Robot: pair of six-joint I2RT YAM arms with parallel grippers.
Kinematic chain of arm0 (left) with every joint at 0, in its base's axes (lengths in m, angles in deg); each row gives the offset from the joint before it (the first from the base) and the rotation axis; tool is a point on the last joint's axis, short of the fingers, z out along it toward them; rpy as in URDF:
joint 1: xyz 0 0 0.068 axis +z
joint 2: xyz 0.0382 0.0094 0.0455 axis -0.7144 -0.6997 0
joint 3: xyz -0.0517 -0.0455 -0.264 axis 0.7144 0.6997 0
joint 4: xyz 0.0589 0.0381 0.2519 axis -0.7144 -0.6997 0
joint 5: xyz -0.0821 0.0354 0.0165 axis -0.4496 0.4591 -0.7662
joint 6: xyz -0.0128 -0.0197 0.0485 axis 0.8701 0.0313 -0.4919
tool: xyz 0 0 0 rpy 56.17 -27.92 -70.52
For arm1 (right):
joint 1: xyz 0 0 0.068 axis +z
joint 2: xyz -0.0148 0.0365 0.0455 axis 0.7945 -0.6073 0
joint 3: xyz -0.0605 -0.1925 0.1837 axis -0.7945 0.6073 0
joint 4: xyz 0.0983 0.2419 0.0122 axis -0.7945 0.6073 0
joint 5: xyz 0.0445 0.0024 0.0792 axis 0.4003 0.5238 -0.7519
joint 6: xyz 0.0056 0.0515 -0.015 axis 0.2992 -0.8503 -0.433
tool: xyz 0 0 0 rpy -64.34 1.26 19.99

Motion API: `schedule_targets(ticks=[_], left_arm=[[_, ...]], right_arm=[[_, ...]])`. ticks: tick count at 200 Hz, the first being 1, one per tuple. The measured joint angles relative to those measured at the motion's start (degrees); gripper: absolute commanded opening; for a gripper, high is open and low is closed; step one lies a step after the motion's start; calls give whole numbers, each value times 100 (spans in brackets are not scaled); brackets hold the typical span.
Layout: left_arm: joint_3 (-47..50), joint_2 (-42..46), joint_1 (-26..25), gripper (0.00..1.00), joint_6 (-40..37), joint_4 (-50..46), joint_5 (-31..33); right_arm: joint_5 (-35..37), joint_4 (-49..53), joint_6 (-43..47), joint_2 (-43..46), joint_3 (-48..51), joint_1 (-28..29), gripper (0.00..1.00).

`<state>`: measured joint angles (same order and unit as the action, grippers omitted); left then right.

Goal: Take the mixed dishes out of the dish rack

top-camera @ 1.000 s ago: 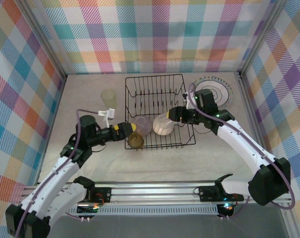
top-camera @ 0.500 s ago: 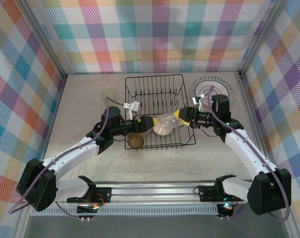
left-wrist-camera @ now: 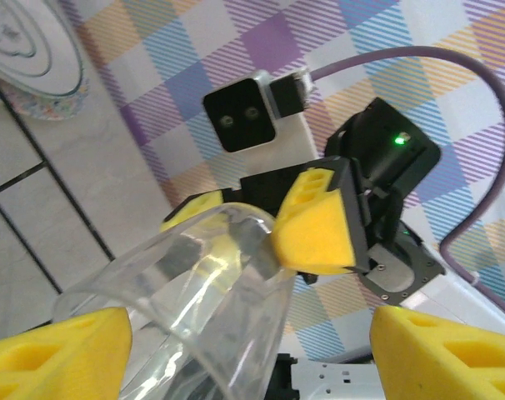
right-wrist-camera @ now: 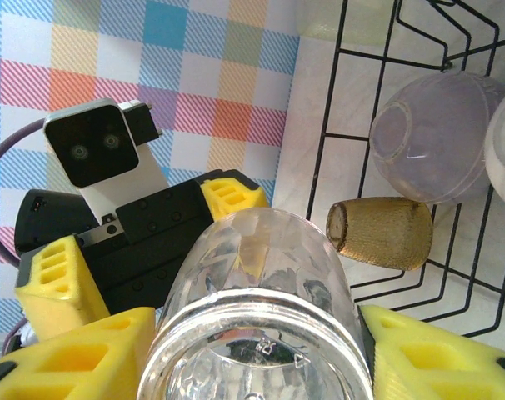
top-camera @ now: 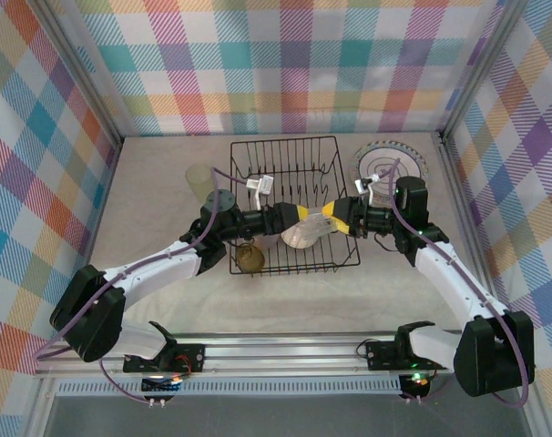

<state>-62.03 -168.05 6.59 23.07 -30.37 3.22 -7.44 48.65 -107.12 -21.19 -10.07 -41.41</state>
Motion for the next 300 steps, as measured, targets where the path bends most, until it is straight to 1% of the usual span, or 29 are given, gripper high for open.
schedule_targets(ticks=[52, 80, 119, 153, 179, 190, 199, 217, 229, 237, 251, 278, 300], left_arm=[[114, -2, -116, 65, 431, 575, -15], [203, -7, -164, 57, 643, 800, 4], [358, -7, -216, 41, 855, 1008, 81], [409, -7, -267, 28, 894, 1021, 160], [422, -13, -297, 11, 901, 1016, 225], [428, -22, -302, 0, 890, 1045, 232], [433, -26, -304, 0, 922, 1108, 223], [439, -39, -310, 0, 938, 1217, 219], [439, -57, -315, 0, 949, 1281, 219], [442, -61, -315, 0, 955, 1311, 221], [442, -61, -337, 0, 957, 1344, 234], [442, -61, -448, 0, 955, 1377, 221], [442, -46, -452, 0, 861, 1290, 284]], right_arm=[[-151, -490, -271, -186, 44, 0, 32], [-192, -706, -332, -216, 81, 0, 32], [-313, -999, -461, -302, 149, 0, 32], [-426, -1250, -595, -363, 168, 0, 32], [-516, -1403, -651, -365, 181, 17, 33], [-525, -1451, -704, -365, 181, 22, 33], [-564, -1488, -743, -369, 188, 20, 35], [-586, -1604, -798, -367, 192, 11, 42], [-586, -1663, -826, -367, 197, 9, 53], [-584, -1718, -859, -367, 203, 11, 66], [-570, -1788, -859, -367, 232, 31, 99], [-492, -1799, -835, -343, 332, 90, 99], [-302, -1646, -627, -125, 387, 120, 99]])
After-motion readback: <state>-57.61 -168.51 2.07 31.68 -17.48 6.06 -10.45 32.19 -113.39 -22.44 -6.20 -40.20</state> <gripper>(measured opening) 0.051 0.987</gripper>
